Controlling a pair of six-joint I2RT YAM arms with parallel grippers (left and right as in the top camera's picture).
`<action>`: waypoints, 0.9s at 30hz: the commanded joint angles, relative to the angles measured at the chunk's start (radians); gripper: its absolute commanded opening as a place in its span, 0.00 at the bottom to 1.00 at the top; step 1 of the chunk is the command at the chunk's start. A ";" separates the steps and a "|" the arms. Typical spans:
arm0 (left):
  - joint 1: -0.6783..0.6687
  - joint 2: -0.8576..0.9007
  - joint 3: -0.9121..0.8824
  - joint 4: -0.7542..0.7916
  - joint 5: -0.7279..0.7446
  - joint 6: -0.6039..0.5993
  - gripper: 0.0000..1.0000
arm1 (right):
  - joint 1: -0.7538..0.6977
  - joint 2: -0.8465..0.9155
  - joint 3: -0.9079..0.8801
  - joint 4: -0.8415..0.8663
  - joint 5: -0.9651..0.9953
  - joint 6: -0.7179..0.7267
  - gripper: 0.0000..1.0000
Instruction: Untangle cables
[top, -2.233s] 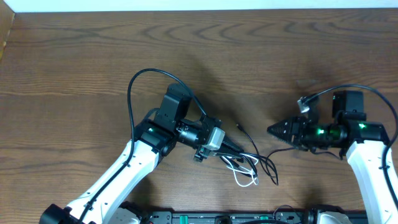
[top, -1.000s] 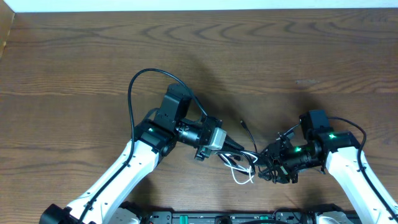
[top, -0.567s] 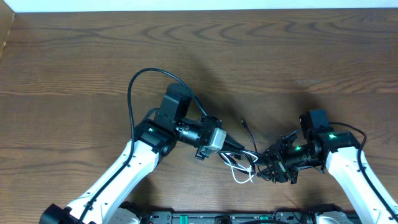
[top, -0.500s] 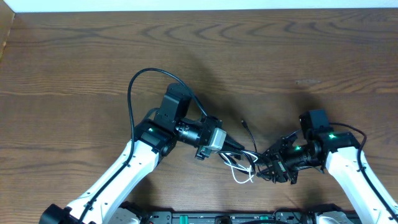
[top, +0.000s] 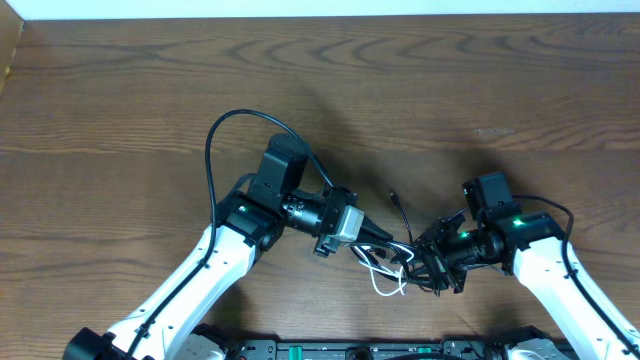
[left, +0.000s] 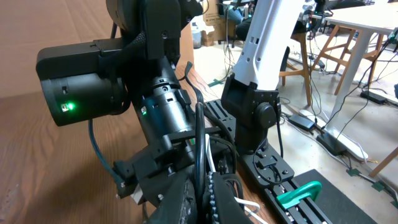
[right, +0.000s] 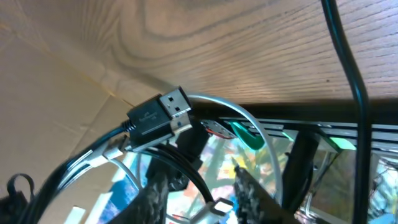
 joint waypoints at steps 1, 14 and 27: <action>0.002 -0.002 0.008 0.005 0.015 0.006 0.08 | 0.023 -0.005 -0.007 0.017 -0.012 0.065 0.25; 0.002 -0.002 0.008 0.005 0.015 0.006 0.08 | 0.027 -0.005 -0.007 0.024 0.073 0.064 0.01; 0.002 -0.002 0.008 0.004 -0.032 -0.044 0.07 | 0.013 -0.006 -0.007 0.193 0.269 -0.282 0.01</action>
